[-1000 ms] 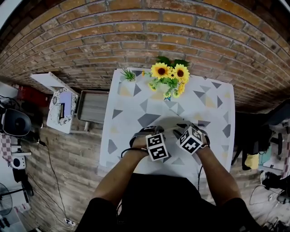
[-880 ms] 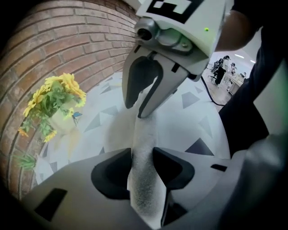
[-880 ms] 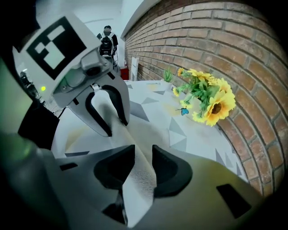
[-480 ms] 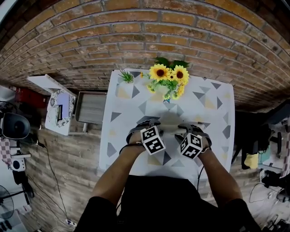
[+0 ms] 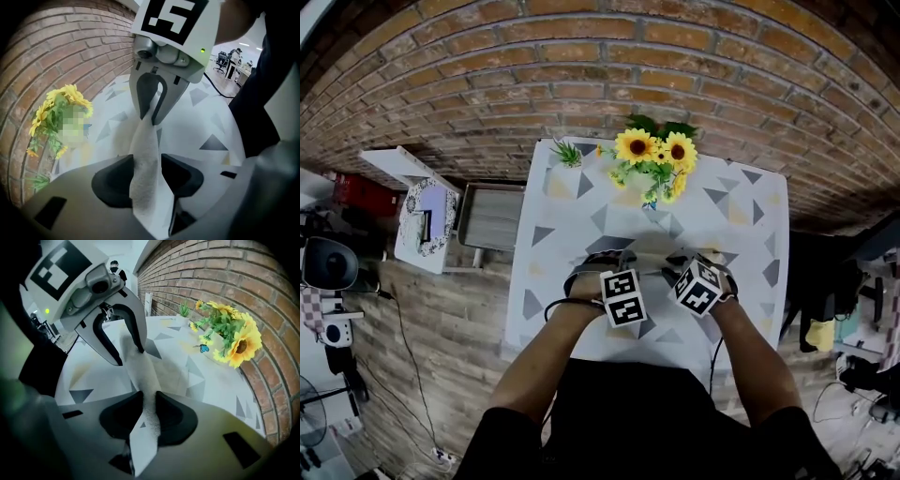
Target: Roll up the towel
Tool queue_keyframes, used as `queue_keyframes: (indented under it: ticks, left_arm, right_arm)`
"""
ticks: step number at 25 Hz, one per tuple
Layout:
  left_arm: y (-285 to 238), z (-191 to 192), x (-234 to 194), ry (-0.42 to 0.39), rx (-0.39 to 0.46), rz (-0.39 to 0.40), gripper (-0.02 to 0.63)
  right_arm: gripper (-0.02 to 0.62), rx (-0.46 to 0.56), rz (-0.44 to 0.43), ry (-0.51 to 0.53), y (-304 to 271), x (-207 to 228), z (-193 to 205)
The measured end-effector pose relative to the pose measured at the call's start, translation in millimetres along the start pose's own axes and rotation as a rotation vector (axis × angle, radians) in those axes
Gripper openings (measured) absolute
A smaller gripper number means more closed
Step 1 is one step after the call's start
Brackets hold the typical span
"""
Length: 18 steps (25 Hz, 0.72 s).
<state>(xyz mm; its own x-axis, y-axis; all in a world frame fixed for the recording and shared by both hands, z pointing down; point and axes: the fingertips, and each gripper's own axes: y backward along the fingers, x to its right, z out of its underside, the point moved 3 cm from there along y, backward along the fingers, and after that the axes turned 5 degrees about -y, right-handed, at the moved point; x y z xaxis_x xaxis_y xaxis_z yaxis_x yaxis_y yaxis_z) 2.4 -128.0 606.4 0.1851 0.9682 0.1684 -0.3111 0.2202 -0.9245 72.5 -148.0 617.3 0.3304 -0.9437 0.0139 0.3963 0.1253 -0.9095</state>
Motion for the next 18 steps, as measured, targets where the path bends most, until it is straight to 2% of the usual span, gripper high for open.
queue_keyframes:
  ticks: [5,11,18]
  left_arm:
    - [0.4,1.1,14.6,0.009,-0.016,-0.016,0.186]
    - [2.5,1.2,57.8,0.014,-0.026,0.061,0.184]
    - [0.8,1.6,61.9,0.042,-0.036,0.075,0.175]
  right_arm:
    - [0.097,0.010,-0.117,-0.067,9.2,-26.8,7.8]
    - [0.094,-0.017,-0.211,-0.012,21.7,-70.0,26.5]
    - [0.144,-0.021,-0.116,0.028,21.9,-65.4,31.6]
